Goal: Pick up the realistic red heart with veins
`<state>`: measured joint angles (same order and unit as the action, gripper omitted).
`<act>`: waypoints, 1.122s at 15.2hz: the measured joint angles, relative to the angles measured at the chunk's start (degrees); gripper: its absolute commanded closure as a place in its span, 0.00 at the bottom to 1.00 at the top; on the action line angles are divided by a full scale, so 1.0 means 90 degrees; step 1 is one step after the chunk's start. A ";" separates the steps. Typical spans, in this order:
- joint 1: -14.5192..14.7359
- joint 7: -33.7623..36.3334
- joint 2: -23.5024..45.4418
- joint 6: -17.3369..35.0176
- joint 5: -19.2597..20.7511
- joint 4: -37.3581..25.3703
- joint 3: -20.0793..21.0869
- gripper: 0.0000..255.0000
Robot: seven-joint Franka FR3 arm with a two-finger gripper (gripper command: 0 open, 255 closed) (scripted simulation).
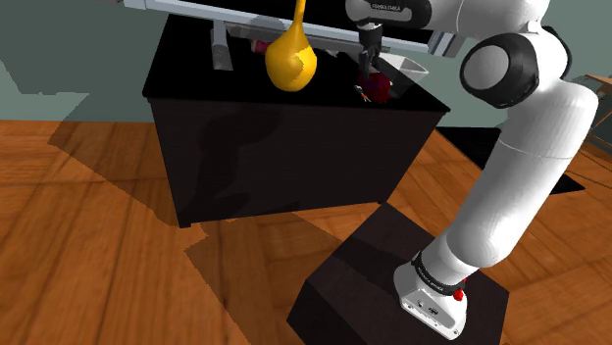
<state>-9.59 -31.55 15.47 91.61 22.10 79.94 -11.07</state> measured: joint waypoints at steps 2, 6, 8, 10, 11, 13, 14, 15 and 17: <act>-0.0093 -0.0288 0.0591 -0.0150 0.0077 -0.0762 -0.0053 0.00; -0.0131 -0.0300 0.0799 0.0047 0.0128 -0.0758 -0.0068 0.00; -0.0117 -0.0218 0.0805 0.0185 0.0138 -0.0604 -0.0058 0.00; -0.0117 -0.0152 0.0787 0.0333 0.0147 -0.0423 -0.0055 0.00; -0.0121 -0.0142 0.0789 0.0370 0.0149 -0.0387 -0.0055 1.00; -0.0127 -0.0139 0.0784 0.0402 0.0150 -0.0356 -0.0057 1.00; -0.0128 -0.0140 0.0783 0.0407 0.0149 -0.0351 -0.0057 1.00; -0.0128 -0.0140 0.0780 0.0412 0.0150 -0.0348 -0.0056 1.00; -0.0128 -0.0140 0.0778 0.0413 0.0150 -0.0346 -0.0056 1.00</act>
<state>-10.74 -32.80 22.47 95.33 23.45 76.83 -11.58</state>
